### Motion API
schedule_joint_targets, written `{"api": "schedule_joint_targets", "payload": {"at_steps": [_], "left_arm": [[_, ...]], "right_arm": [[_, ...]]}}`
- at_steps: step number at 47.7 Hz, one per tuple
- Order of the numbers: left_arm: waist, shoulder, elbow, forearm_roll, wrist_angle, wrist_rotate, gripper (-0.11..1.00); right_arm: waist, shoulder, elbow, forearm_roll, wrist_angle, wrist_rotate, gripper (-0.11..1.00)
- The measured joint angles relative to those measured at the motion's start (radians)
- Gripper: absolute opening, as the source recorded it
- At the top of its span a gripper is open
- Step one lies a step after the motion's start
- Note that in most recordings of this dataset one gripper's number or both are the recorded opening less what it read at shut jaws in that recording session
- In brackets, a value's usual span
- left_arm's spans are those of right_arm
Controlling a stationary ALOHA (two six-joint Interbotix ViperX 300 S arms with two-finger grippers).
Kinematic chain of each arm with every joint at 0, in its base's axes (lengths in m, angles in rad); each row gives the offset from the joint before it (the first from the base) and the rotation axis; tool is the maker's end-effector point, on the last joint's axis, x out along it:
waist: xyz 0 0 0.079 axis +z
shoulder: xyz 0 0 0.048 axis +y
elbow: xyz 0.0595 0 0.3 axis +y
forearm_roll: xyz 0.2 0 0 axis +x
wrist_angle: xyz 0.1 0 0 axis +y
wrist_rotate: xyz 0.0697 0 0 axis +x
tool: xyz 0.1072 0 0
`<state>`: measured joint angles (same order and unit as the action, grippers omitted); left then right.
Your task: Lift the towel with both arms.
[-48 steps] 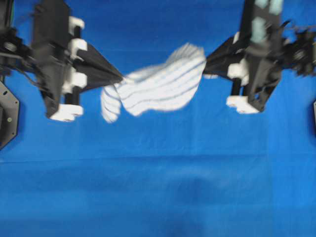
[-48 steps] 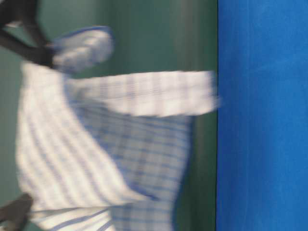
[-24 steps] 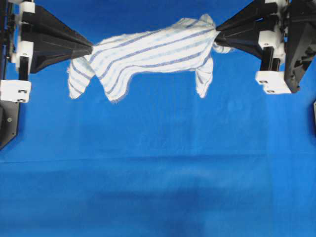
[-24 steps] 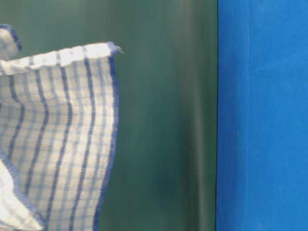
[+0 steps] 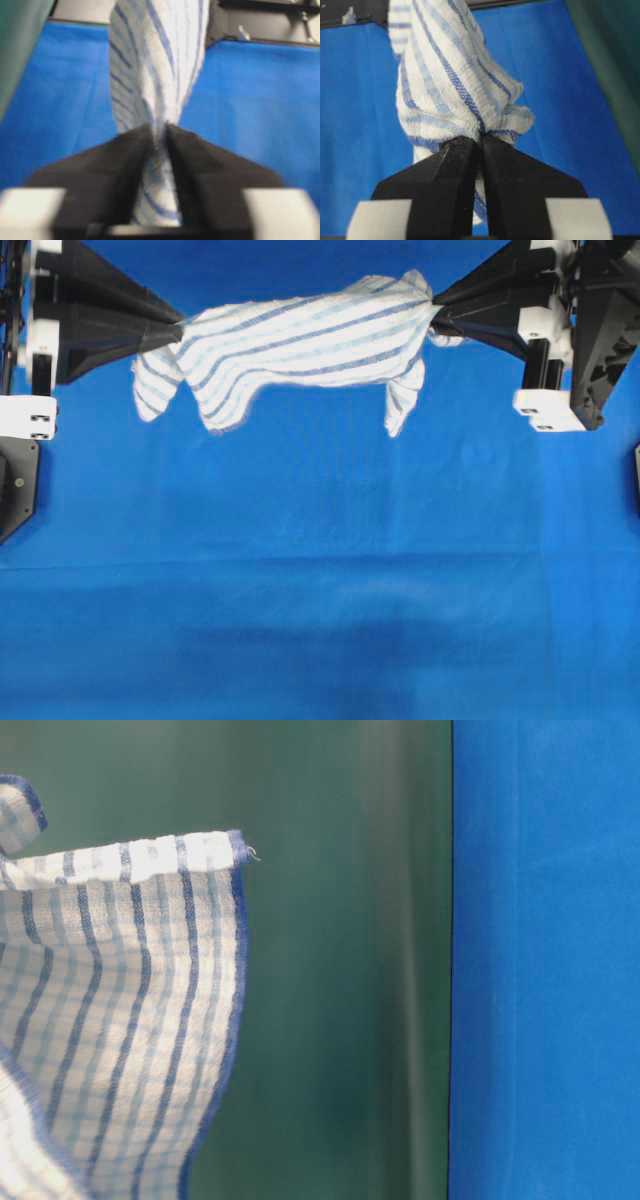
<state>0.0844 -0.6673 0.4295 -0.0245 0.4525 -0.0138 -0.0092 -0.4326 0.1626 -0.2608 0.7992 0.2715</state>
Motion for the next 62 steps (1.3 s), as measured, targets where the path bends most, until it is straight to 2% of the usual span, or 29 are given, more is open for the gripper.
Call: {"api": "schedule_joint_targets", "payload": {"at_steps": [8,11,12,16,31,37,53,62], "left_arm": [[0.000,-0.002,0.000,-0.002,-0.014,-0.006,0.79],[0.000,-0.003,0.000,0.000,-0.017,-0.006,0.91],[0.002,-0.005,0.000,0.000,-0.017,-0.006,0.92],[0.000,-0.006,0.000,0.000,-0.020,-0.005,0.92],[-0.003,0.011,0.054,0.000,-0.052,-0.009,0.91],[-0.015,0.040,0.114,-0.002,-0.104,-0.008,0.91],[-0.041,0.181,0.311,-0.003,-0.333,-0.009,0.91],[-0.043,0.273,0.383,-0.002,-0.469,-0.011,0.91]], "right_arm": [[0.000,0.002,-0.002,-0.002,-0.002,-0.002,0.56],[0.000,0.002,-0.002,-0.003,-0.002,-0.003,0.67],[0.000,0.003,-0.002,-0.003,0.000,-0.002,0.68],[0.000,0.002,-0.002,-0.006,0.000,-0.003,0.63],[0.000,0.002,0.035,-0.008,0.000,0.006,0.64],[0.000,0.002,0.106,-0.009,-0.014,0.026,0.64],[0.000,0.040,0.385,-0.009,-0.236,0.150,0.64],[0.000,0.101,0.492,-0.009,-0.371,0.189,0.64]]}}
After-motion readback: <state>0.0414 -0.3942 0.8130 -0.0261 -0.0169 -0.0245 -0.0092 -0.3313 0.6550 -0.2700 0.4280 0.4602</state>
